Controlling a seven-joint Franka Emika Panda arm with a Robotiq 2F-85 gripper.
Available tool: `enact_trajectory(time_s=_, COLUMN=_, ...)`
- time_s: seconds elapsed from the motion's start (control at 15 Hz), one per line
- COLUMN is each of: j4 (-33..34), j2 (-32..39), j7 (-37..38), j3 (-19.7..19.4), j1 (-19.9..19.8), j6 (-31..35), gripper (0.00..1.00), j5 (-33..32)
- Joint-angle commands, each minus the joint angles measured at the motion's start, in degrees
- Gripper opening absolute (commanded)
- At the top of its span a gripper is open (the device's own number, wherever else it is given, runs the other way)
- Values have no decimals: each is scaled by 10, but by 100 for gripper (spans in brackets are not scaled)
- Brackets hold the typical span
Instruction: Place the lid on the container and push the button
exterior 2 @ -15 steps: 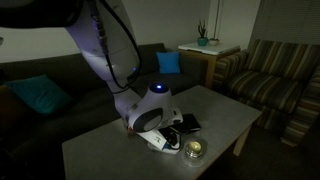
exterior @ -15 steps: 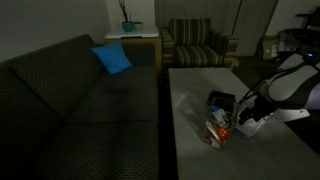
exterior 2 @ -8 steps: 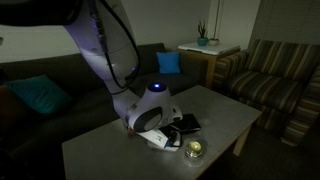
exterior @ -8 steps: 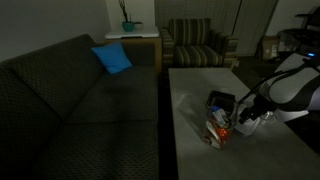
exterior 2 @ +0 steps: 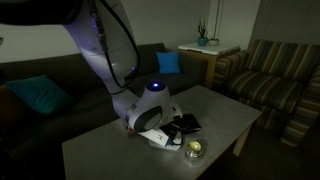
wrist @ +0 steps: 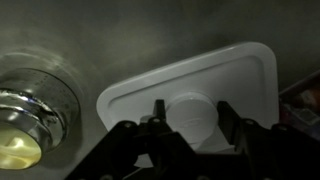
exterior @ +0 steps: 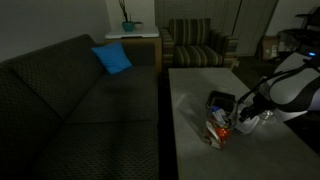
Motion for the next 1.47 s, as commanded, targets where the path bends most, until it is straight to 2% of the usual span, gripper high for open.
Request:
enact_trajectory(time_s=0.0, j4=-1, j2=0, j7=1, j3=-24, j1=16, j6=2, gripper=29, j5=-9)
enact_trajectory(time_s=0.2, j4=23, j2=0, j7=7, j3=-64, j1=46, j6=-31, gripper=29, j5=-13)
enact_trajectory(time_s=0.4, j4=9, j2=-17, j7=-11, j3=-95, j1=67, j6=-24, gripper=29, j5=-20)
enact_trajectory(time_s=0.73, j4=-23, j2=-48, j7=-25, j3=-121, j1=87, j6=20, gripper=29, j5=-44)
enact_trajectory(time_s=1.0, j4=-60, j2=-83, j7=-26, j3=-116, j1=82, j6=66, gripper=29, j5=-48)
enact_trajectory(time_s=1.4, j4=-153, j2=-172, j7=-13, j3=-86, j1=65, j6=87, gripper=29, j5=-56)
